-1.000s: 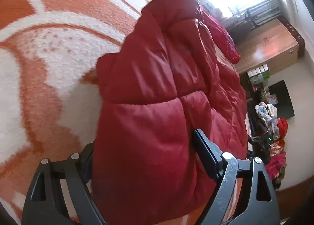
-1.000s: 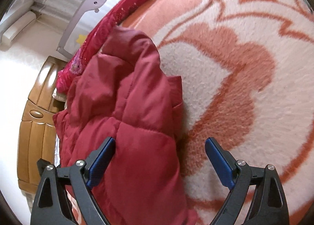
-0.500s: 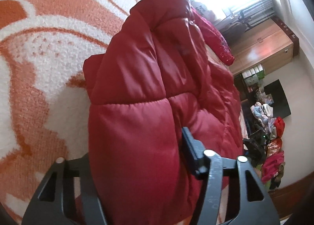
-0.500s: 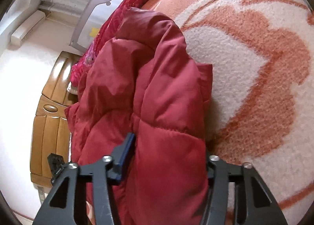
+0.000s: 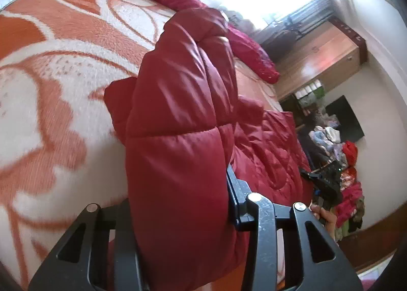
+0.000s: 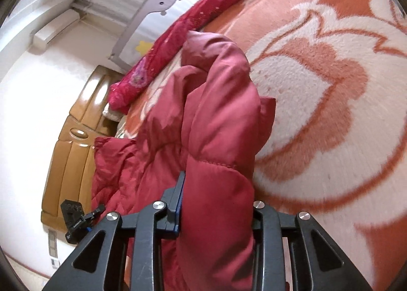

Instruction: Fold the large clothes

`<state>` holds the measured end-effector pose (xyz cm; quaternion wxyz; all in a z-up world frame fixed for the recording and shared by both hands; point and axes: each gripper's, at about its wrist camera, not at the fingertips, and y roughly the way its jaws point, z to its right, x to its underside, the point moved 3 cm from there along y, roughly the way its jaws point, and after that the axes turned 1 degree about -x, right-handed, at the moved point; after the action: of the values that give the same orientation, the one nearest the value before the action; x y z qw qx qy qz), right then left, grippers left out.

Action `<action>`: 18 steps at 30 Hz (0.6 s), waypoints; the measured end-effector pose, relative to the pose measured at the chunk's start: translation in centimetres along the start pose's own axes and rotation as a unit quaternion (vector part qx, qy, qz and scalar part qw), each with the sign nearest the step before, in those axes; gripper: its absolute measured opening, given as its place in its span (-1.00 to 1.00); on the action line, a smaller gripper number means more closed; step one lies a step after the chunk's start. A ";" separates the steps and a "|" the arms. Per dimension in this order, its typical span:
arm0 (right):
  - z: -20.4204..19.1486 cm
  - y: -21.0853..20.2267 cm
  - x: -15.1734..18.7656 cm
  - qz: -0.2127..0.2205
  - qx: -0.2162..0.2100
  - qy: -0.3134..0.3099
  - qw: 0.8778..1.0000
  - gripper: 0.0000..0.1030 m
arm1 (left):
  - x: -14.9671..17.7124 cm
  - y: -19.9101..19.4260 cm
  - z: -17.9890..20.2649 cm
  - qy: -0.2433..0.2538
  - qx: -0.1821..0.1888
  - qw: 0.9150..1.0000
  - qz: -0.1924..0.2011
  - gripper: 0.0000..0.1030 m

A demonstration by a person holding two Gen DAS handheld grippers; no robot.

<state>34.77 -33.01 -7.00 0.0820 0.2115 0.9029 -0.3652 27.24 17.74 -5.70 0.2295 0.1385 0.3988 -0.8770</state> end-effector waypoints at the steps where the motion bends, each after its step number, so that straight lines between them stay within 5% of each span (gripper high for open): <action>1: -0.1 -0.8 0.7 -0.001 -0.003 -0.002 1.000 -0.42 | 1.0 -1.0 0.1 0.000 0.005 1.000 0.001 -0.27; 11: -1.2 -6.6 11.4 -0.027 -0.028 0.005 0.999 -0.42 | 9.3 -7.7 0.8 -0.009 0.017 1.000 -0.002 -0.27; 18: 1.1 -6.7 14.1 -0.038 -0.005 0.024 0.999 -0.41 | 11.9 -7.2 -1.7 -0.032 -0.014 0.999 -0.014 -0.26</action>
<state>19.20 -33.53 -7.90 0.0473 0.1856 0.9136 -0.3587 13.44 19.68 -7.30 0.2316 0.1015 0.4055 -0.8784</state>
